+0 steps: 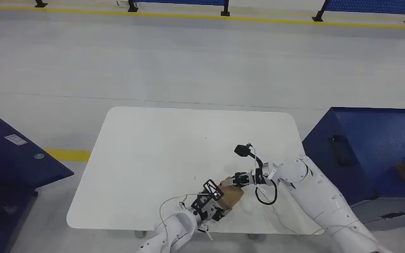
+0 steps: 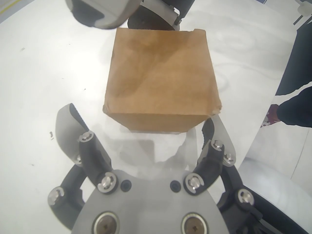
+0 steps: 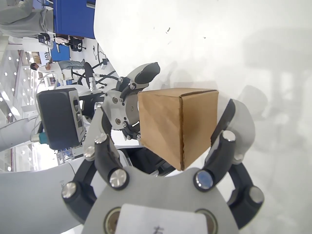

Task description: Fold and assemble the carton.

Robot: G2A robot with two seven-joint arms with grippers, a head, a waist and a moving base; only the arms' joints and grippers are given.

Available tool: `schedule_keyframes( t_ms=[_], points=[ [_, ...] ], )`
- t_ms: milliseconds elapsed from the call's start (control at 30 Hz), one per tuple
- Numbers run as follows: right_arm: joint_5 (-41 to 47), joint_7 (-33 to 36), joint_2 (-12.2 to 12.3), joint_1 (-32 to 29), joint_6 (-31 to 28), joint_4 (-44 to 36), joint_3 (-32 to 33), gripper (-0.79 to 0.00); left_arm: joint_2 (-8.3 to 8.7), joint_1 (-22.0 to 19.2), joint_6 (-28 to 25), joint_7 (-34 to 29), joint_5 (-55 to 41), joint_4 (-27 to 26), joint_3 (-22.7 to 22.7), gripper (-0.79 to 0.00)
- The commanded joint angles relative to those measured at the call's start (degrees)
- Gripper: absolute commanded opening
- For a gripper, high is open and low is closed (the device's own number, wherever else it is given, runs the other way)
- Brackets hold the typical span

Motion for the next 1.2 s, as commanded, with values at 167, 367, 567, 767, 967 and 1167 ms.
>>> schedule_keyframes(
  t_ms=[167, 367, 567, 767, 967, 1167],
  points=[
    [2.40, 0.84, -0.51, 0.38, -1.51, 1.39, -0.32, 0.000, 0.10, 0.59, 0.13, 1.65, -1.01, -0.03, 0.03, -0.188],
    [3.79, 1.88, -1.09, 1.25, -2.65, 2.74, -1.03, 0.000, 0.17, 0.71, 0.24, 2.63, -1.94, -0.20, -0.06, -0.243],
    [4.10, 2.09, -1.59, 2.06, -2.81, 3.61, -1.61, 0.000, 0.29, 0.62, -0.02, 2.66, -2.25, -0.36, -0.12, -0.289],
    [4.83, 0.90, -1.70, 2.43, -2.67, 4.37, -0.78, 0.000, 0.41, 0.33, -0.20, 2.90, -3.13, -0.34, -0.54, -0.428],
    [7.42, -2.98, -0.19, 0.58, -4.76, 5.77, 5.19, 0.000, 0.50, -0.04, -2.52, 1.14, -12.68, -1.82, -3.55, -0.785],
    [10.44, -6.96, 2.21, -5.32, -8.43, 1.71, 13.72, 0.000, 0.44, -1.76, -6.41, -8.05, -34.56, -2.06, -8.38, -0.785]
  ],
)
